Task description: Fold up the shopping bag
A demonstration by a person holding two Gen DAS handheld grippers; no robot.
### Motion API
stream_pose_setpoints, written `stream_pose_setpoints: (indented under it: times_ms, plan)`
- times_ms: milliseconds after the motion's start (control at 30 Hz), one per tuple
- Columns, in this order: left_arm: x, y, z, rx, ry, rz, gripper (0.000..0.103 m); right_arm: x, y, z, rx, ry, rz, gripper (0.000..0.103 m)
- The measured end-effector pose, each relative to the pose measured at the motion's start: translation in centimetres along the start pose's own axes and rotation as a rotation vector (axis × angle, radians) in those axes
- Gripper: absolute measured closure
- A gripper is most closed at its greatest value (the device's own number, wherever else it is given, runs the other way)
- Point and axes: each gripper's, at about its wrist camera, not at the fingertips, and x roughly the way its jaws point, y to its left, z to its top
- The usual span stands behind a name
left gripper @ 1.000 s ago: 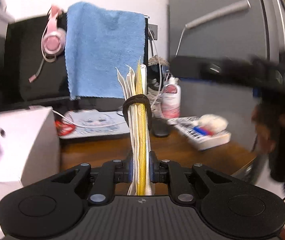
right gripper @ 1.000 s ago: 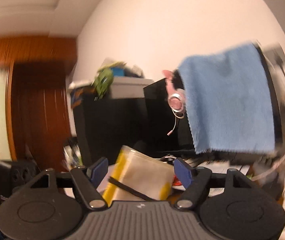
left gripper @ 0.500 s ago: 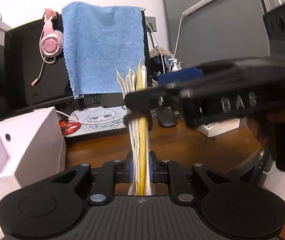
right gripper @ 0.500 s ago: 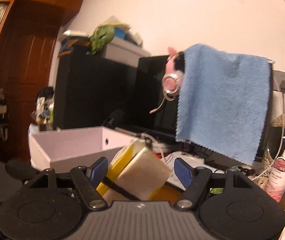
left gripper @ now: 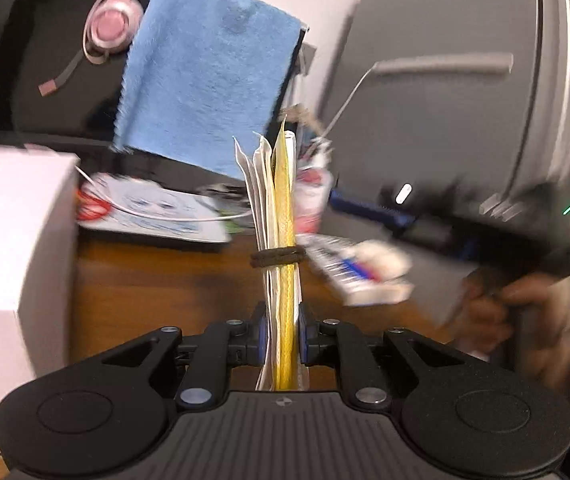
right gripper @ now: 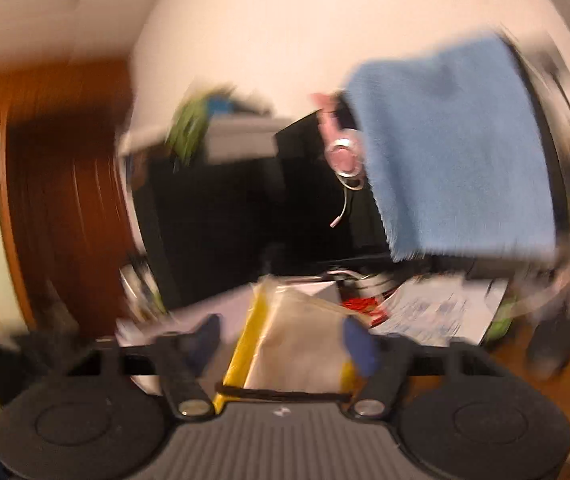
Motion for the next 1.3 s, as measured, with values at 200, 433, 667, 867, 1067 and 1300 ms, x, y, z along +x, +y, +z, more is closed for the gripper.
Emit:
stream_pose_setpoints:
  times_ms: [200, 433, 667, 867, 1067, 1300]
  plan:
    - [-0.4, 2.2, 0.5, -0.189, 0.002, -0.205, 0.089, -1.2, -4.9, -1.1, 0.277, -0.046, 0.098, 0.087]
    - [-0.7, 2.8, 0.9, -0.258, -0.025, -0.245, 0.089, -0.2, -6.3, -2.3, 0.35, -0.026, 0.194, 0.087]
    - [-0.9, 3.8, 1.1, -0.294, -0.045, -0.259, 0.089, 0.0, -6.0, -3.1, 0.372, 0.007, 0.232, 0.087]
    - [-1.0, 4.5, 0.9, -0.323, -0.028, -0.361, 0.089, -0.3, -7.1, -3.3, 0.463, -0.042, 0.287, 0.072]
    - [-0.8, 4.4, 0.8, -0.317, -0.006, -0.428, 0.087, 0.5, -7.3, -3.7, 0.506, -0.03, 0.398, 0.078]
    - [-1.1, 2.7, 1.5, -0.209, 0.019, -0.215, 0.06, 0.1, -7.4, -3.0, 0.495, -0.029, 0.325, 0.089]
